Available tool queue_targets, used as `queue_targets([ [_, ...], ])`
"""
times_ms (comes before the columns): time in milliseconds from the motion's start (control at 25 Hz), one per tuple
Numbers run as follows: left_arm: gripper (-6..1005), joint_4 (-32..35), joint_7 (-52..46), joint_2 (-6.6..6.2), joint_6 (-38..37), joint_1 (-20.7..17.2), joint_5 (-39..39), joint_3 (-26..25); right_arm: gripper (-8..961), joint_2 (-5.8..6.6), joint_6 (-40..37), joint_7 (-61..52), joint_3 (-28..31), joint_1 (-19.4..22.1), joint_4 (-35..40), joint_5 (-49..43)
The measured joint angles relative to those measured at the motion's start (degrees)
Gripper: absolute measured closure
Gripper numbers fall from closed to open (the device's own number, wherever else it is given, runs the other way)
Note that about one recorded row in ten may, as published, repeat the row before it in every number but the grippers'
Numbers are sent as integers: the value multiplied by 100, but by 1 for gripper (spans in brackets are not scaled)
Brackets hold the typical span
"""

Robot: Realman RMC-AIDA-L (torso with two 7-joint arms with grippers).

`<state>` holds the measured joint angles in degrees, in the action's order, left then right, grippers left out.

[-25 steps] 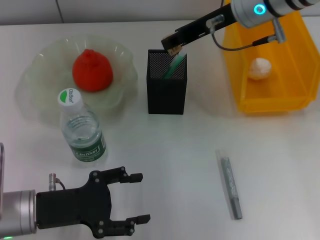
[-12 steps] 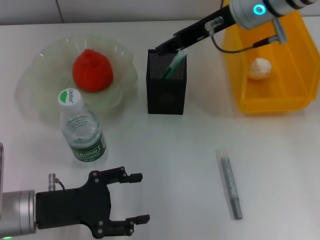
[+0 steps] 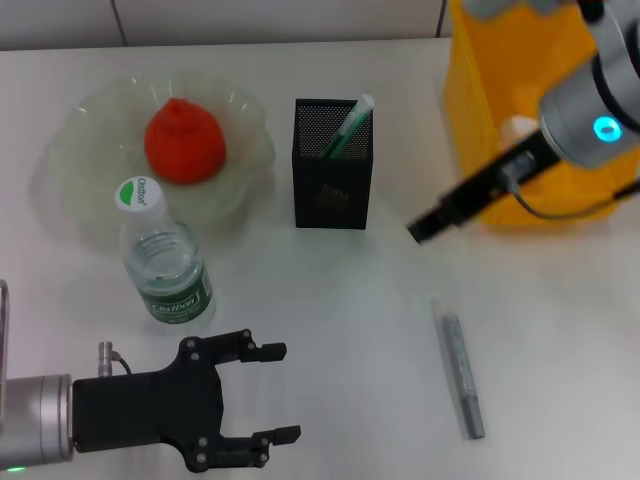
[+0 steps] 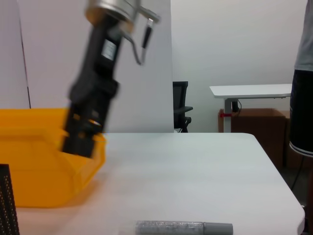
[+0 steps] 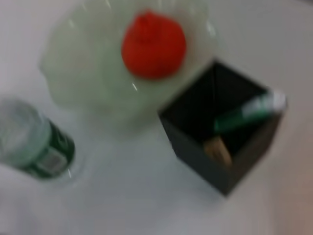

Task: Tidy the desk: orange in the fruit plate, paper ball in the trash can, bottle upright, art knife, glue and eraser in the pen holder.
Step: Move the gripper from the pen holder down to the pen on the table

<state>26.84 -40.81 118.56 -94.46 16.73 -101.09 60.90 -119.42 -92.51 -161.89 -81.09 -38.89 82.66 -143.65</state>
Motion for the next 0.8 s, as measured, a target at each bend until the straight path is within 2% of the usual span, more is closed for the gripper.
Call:
queue_targets([
  [40, 227, 4, -17, 1, 3, 20, -2, 0, 341, -4, -89, -150, -254, 194, 154, -135],
  [440, 227, 1, -38, 1, -11, 29, -7, 1, 335, -35, -93, -743, -1248, 501, 171, -706],
  [800, 227, -12, -7, 10, 0, 32, -7, 1, 339, -47, 230, -747, -1485, 498, -363, -555],
])
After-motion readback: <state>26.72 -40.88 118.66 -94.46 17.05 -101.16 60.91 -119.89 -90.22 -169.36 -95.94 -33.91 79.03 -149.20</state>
